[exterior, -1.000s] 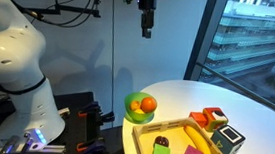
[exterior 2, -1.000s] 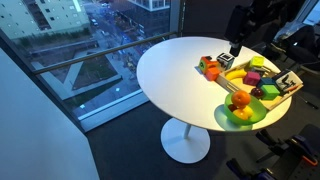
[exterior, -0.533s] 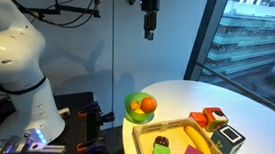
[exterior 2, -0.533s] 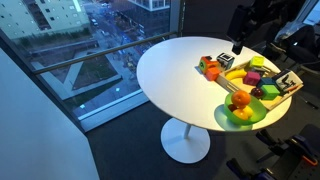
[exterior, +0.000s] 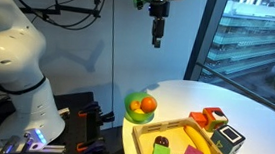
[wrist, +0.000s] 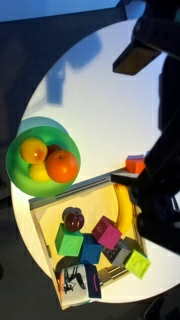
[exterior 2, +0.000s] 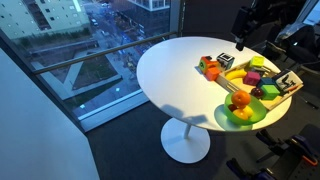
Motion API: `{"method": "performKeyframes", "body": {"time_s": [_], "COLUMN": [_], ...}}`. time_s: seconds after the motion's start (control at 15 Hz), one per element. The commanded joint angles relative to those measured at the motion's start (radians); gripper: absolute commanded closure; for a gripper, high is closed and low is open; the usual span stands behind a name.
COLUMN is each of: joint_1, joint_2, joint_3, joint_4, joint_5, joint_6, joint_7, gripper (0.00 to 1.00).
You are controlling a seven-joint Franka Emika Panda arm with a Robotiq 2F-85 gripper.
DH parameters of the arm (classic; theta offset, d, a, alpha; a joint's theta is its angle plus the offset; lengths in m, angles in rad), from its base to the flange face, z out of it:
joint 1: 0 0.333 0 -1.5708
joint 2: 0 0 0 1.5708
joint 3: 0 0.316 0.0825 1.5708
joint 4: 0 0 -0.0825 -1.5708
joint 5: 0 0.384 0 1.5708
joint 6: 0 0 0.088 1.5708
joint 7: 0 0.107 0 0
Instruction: Put the toy plum in the bowl
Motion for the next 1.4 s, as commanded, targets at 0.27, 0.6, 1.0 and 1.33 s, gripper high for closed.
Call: {"method": "performKeyframes", "body": {"time_s": [0.27, 0.6, 1.0, 1.33], "joint_1": [-0.031, -0.038, -0.036, -0.034], "joint_2": [0.042, 0.121, 0.214, 0.231], "joint_3": [-0.113, -0.165, -0.195, -0.195], "joint_4": [-0.046, -0.051, -0.045, -0.057], "joint_5": [0.056, 0.053, 0.035, 0.035], "joint_6": [0.120, 0.163, 0.271, 0.301], "joint_7": [-0.090, -0.256, -0.462, -0.459], "gripper": [0.00, 0.00, 0.00, 0.00]}}
